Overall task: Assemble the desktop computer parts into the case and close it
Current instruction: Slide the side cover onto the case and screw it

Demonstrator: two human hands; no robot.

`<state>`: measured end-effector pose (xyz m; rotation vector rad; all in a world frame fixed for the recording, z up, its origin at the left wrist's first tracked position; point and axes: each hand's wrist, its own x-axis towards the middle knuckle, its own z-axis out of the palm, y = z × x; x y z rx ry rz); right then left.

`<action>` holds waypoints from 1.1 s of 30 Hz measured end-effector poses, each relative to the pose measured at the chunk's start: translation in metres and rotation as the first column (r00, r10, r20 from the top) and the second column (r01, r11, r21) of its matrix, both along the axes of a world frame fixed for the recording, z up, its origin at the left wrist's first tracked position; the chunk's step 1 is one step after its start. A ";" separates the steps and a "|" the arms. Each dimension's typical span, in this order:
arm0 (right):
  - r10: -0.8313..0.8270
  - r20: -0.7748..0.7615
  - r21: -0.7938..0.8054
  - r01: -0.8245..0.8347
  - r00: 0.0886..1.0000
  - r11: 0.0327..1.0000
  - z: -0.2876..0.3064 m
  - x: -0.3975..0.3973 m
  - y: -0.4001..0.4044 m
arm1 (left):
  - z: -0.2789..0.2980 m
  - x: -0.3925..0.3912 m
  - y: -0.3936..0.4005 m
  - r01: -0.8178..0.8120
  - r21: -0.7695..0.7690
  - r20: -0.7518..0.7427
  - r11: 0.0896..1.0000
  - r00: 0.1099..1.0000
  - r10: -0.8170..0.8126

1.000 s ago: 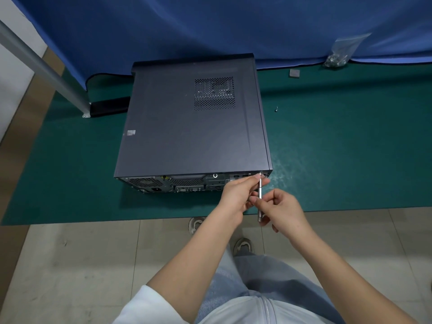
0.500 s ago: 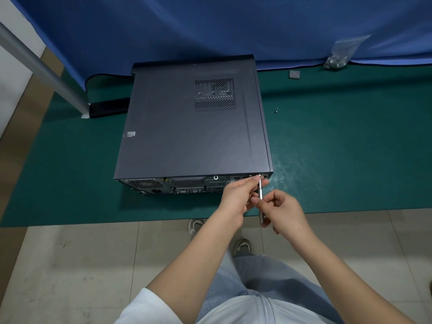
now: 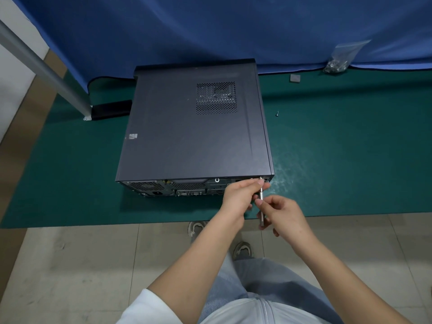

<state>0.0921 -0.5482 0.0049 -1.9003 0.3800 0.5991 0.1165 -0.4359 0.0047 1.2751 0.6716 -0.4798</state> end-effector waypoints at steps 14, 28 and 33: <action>-0.022 0.026 -0.106 0.025 0.999 0.994 -0.001 0.004 0.003 | 0.001 0.000 -0.002 0.024 -0.054 -0.019 0.998 1.000 -0.025; -0.061 -0.108 0.103 0.072 0.992 0.992 0.008 0.006 0.003 | -0.004 0.003 -0.003 0.030 0.011 0.002 0.999 1.000 -0.030; -0.102 -0.077 0.077 0.108 0.992 0.991 0.007 0.007 0.001 | -0.005 0.002 -0.004 0.040 0.036 0.022 0.999 0.999 -0.041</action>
